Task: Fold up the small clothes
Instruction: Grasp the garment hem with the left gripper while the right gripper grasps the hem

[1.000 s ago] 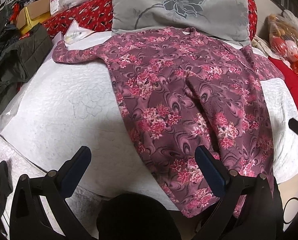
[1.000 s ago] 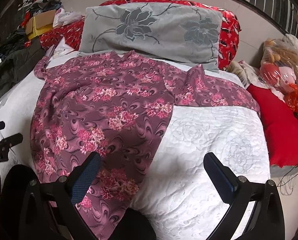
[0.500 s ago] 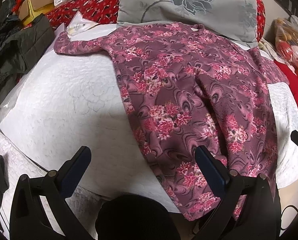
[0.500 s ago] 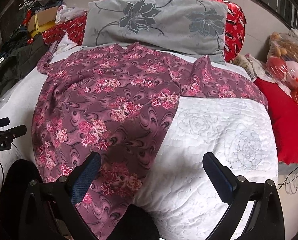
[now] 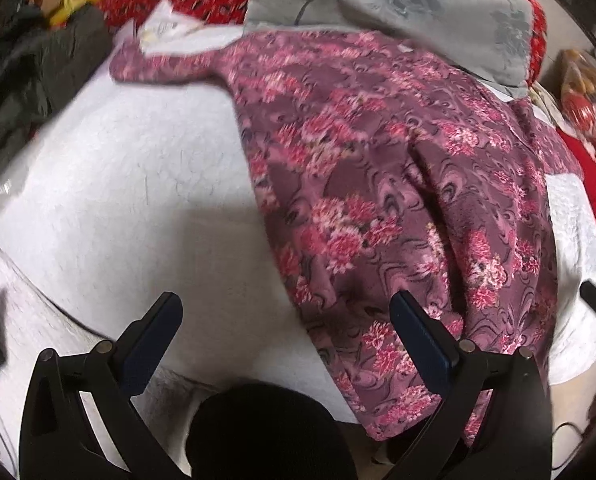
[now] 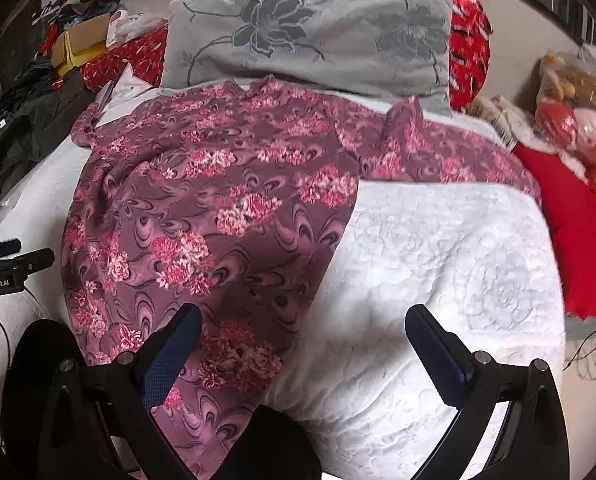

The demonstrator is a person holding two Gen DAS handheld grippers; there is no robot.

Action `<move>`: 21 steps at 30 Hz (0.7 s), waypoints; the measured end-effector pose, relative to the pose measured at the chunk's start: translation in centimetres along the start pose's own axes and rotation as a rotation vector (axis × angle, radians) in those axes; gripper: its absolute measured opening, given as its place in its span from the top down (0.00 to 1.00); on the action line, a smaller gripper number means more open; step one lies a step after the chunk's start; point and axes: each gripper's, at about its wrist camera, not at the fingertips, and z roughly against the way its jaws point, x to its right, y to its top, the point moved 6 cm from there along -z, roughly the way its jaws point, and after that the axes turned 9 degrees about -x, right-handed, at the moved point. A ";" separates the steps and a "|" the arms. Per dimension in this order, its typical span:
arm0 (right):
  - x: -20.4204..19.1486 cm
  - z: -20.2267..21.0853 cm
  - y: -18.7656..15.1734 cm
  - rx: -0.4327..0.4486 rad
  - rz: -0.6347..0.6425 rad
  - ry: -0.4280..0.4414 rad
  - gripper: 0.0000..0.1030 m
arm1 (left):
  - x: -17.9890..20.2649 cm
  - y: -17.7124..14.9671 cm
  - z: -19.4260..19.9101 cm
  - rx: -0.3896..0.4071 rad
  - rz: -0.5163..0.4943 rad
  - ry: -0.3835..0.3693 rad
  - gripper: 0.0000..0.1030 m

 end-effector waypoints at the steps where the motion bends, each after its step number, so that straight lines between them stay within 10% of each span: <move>1: 0.1 -0.3 -0.2 -0.013 -0.008 0.020 0.02 | -0.1 -0.2 -0.4 -0.023 0.007 -0.011 0.00; 7: -0.7 -2.8 -1.9 -0.117 -0.039 0.161 0.06 | 1.1 -1.7 -3.2 -0.175 -0.001 -0.089 0.00; 11: -2.5 -5.0 -3.7 -0.235 -0.041 0.274 0.26 | 3.4 -3.0 -5.0 -0.287 -0.004 -0.180 0.02; 13: -3.3 -5.6 -4.4 -0.278 -0.035 0.317 0.40 | 4.4 -3.7 -5.6 -0.338 0.001 -0.227 0.27; 16: -4.2 -5.6 -5.0 -0.295 -0.009 0.379 0.94 | 5.0 -3.7 -4.8 -0.302 -0.030 -0.206 0.65; 18: -4.3 -5.0 -5.1 -0.274 -0.012 0.403 0.94 | 4.6 -3.4 -3.7 -0.284 -0.021 -0.254 0.97; 21: -3.8 -2.8 -4.7 -0.199 -0.020 0.450 0.96 | 2.8 -2.7 -0.8 -0.250 0.054 -0.365 0.97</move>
